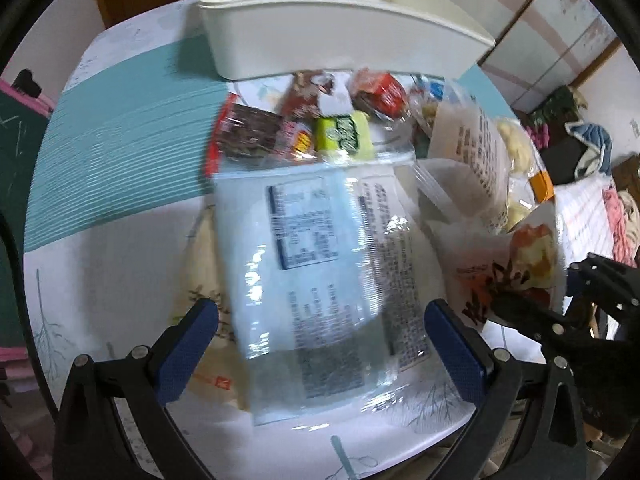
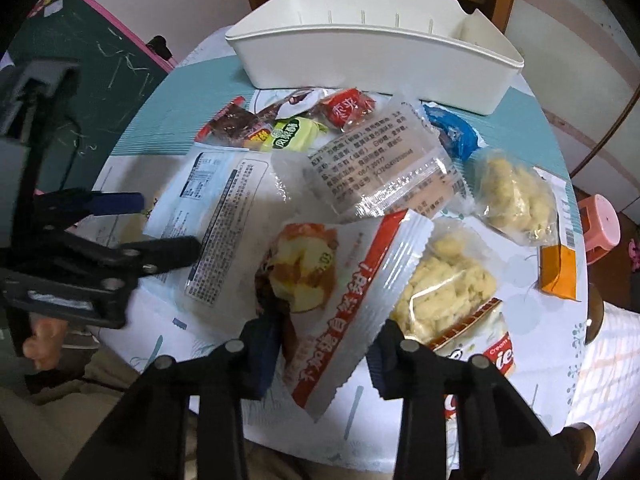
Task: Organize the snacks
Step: 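Grasp the clear blue-labeled bag with left tool while right tool grasps the red-white bread packet, then lift both packets into the white basket and open both tools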
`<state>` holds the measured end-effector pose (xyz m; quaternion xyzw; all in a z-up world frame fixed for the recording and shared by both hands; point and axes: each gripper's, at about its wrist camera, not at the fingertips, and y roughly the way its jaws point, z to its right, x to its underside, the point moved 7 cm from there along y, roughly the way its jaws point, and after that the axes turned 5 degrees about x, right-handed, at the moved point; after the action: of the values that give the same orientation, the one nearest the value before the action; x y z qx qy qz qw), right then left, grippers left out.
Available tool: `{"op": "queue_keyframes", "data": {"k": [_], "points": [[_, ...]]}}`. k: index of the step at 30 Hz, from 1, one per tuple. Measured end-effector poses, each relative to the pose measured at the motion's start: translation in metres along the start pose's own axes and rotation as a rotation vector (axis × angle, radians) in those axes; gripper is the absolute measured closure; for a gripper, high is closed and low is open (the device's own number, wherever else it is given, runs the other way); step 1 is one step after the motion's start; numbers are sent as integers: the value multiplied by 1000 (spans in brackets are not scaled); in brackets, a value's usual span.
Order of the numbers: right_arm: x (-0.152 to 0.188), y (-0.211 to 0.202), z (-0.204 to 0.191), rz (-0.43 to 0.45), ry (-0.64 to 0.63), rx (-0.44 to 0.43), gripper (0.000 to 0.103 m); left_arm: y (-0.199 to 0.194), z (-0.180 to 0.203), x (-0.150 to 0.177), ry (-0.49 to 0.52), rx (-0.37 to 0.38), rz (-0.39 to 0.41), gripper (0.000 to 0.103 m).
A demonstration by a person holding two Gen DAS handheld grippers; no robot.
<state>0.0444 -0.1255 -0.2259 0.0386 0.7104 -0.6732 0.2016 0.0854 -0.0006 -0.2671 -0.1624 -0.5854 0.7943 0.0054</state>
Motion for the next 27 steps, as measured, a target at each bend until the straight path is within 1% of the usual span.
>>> {"op": "queue_keyframes", "data": {"k": [4,8,10,11,12,14,15,17,19,20,21,22,23,27], "points": [[0,0,0,9,-12,0,66,20,8,-1,32,-76,-44,0],[4,5,0,-11,-6,-7,67,22,12,-4,12,-68,-41,1],[3,5,0,-10,-6,-9,67,19,15,-5,27,-62,-30,11],[3,5,0,-12,-6,-10,67,14,20,-6,52,-38,-13,30],[3,5,1,-13,-4,-12,67,12,22,-7,56,-31,-3,45],[2,5,2,-13,2,-4,68,7,19,-10,33,-30,4,57],[2,5,3,-12,5,-7,68,6,16,-11,16,-17,1,61],[3,5,3,-12,11,-12,68,5,13,-10,-2,2,9,65],[4,4,3,-10,10,-13,69,-1,10,-4,-9,2,26,69],[4,3,2,-10,8,-14,69,-4,10,-3,-12,-3,36,83],[5,2,2,-9,6,-6,70,-10,8,-1,-14,3,54,86],[5,1,3,-5,6,0,70,-14,5,-1,-23,18,66,86],[5,-1,2,-1,8,-4,70,-18,4,-1,-26,19,78,87],[5,-8,0,29,15,-28,70,-33,0,1,-20,-9,114,89]]}}
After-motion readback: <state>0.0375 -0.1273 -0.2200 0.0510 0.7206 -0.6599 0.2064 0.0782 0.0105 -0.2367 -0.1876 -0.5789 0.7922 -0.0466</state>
